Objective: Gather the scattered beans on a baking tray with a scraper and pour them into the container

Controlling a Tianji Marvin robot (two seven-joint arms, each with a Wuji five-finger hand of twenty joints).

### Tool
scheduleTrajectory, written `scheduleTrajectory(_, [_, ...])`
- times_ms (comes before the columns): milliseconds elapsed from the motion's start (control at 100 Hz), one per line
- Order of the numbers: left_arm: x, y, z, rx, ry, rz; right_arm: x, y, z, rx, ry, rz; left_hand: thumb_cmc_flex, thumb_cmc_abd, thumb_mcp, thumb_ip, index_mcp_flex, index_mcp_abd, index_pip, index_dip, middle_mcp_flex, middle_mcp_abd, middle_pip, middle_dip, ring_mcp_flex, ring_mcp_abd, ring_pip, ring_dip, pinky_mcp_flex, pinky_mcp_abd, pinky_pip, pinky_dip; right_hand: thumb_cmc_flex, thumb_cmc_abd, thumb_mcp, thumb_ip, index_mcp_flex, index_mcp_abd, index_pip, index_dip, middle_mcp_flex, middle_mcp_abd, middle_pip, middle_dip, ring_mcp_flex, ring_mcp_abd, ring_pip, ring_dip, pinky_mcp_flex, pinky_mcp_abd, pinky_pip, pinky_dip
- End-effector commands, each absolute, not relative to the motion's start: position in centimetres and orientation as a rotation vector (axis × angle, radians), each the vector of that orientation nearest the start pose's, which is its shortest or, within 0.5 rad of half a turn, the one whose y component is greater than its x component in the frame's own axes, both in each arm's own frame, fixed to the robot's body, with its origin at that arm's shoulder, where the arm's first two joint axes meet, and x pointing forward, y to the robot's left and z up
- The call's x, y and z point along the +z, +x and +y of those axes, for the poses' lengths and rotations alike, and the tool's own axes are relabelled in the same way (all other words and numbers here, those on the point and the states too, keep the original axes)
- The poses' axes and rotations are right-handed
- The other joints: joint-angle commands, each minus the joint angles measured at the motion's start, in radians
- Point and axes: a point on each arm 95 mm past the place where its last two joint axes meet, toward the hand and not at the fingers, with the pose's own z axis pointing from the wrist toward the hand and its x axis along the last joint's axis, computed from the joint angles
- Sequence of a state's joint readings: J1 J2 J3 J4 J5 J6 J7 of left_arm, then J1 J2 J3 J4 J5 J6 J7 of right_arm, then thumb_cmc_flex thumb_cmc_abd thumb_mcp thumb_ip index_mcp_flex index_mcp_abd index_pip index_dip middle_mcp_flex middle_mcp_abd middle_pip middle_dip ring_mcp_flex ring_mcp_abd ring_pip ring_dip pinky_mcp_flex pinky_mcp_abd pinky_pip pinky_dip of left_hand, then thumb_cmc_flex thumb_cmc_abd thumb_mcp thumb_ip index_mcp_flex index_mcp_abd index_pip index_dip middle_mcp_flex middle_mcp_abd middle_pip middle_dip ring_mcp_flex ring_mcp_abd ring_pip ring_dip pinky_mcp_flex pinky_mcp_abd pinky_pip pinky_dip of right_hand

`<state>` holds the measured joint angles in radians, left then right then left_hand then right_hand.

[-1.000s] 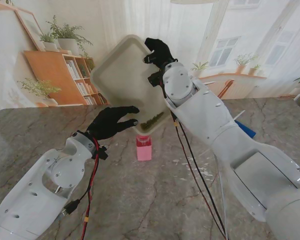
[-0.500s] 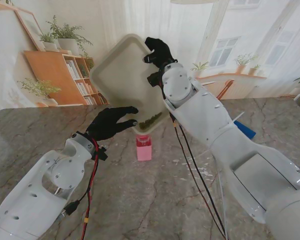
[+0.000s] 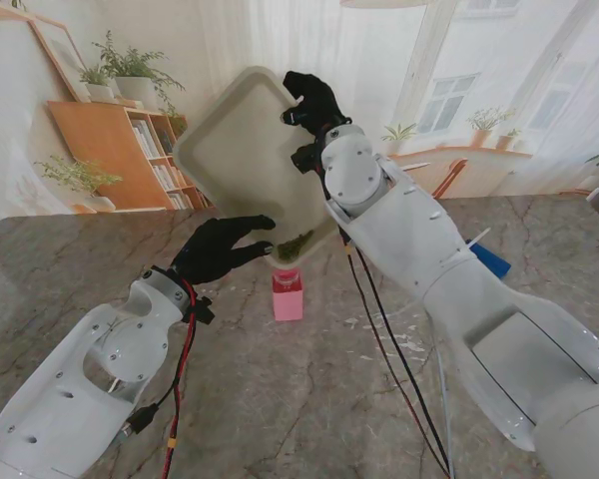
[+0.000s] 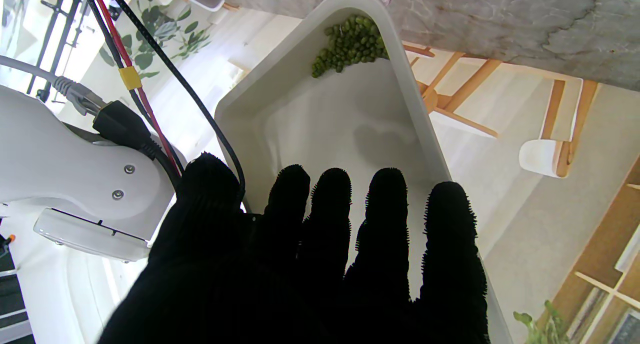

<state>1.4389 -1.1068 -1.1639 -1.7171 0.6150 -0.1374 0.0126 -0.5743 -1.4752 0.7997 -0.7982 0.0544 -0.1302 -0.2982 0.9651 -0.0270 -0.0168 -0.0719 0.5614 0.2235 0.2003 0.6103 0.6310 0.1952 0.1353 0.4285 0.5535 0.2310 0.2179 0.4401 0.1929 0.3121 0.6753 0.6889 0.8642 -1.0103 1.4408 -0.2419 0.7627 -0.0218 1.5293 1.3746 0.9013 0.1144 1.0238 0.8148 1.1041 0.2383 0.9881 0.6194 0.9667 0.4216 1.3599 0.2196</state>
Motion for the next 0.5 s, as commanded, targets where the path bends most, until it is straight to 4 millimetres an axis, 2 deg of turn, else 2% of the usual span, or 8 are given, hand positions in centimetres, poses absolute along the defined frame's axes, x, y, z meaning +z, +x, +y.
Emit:
scheduleTrajectory(0, [-23.5, 41.83, -5.27, -2.034, -1.24, 1.333, -11.35, 62.21, 13.78, -2.721, -1.803, -0.824, 0.015, 0.037, -0.023, 0.029, 0.012, -0.021, 0.0, -0.008, -0.002, -0.006, -0.006, -0.005, -0.011, 0.004, -0.008, -0.005, -0.01, 0.028, -0.024, -0.001, 0.132, 0.08, 0.129, 0.081, 0.03, -0.041, 0.03, 0.016, 0.092, -0.216, 0.144, 0.079, 0.08, -0.169, 0.206, 0.08, 0.147, -0.332, 0.318, 0.172])
scheduleTrajectory(490, [-23.72, 41.63, -5.28, -2.034, -1.244, 1.33, -11.29, 61.87, 14.11, -2.748, -1.73, -0.875, 0.015, 0.036, -0.023, 0.029, 0.012, -0.02, 0.0, -0.008, -0.001, -0.006, -0.006, -0.005, -0.011, 0.004, -0.008, -0.005, -0.01, 0.029, -0.022, 0.0, 0.131, 0.082, 0.129, 0.082, 0.031, -0.045, 0.03, 0.016, 0.091, -0.218, 0.143, 0.08, 0.081, -0.171, 0.205, 0.08, 0.146, -0.336, 0.316, 0.173])
